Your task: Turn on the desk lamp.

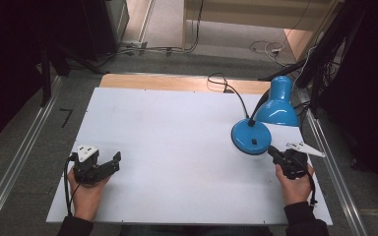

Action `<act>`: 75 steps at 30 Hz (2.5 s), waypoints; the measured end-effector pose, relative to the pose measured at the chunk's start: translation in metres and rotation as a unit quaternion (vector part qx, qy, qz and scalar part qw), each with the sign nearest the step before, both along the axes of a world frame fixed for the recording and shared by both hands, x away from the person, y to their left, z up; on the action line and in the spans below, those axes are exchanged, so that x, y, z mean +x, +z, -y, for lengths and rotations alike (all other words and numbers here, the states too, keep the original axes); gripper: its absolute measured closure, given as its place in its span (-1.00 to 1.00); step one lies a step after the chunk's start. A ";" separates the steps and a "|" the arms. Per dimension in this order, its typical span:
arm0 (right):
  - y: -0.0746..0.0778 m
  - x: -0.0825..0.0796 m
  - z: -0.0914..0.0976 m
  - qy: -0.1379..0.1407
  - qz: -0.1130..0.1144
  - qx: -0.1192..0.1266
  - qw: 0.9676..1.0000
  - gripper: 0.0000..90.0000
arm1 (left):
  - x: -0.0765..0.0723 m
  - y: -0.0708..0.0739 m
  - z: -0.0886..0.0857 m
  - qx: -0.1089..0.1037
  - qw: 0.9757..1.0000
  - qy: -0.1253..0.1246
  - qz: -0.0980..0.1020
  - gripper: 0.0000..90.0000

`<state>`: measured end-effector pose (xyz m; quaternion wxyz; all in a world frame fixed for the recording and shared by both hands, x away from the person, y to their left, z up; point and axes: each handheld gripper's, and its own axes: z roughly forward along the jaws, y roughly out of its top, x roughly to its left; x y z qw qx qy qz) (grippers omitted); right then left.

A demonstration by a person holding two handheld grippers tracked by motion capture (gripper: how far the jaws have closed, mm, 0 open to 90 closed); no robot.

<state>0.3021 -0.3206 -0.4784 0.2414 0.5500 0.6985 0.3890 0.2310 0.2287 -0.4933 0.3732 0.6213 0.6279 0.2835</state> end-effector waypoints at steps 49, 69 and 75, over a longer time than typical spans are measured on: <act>-0.012 0.041 -0.026 0.013 0.001 0.000 1.000 0.96 | 0.001 0.000 0.000 -0.003 1.000 0.001 0.000 -0.46; -0.014 0.044 -0.031 0.014 -0.002 -0.008 1.000 0.96 | 0.001 0.000 -0.001 -0.005 1.000 0.001 0.001 -0.46; -0.015 0.045 -0.032 0.016 -0.003 -0.011 1.000 0.96 | 0.001 0.000 -0.001 -0.005 1.000 0.001 0.001 -0.46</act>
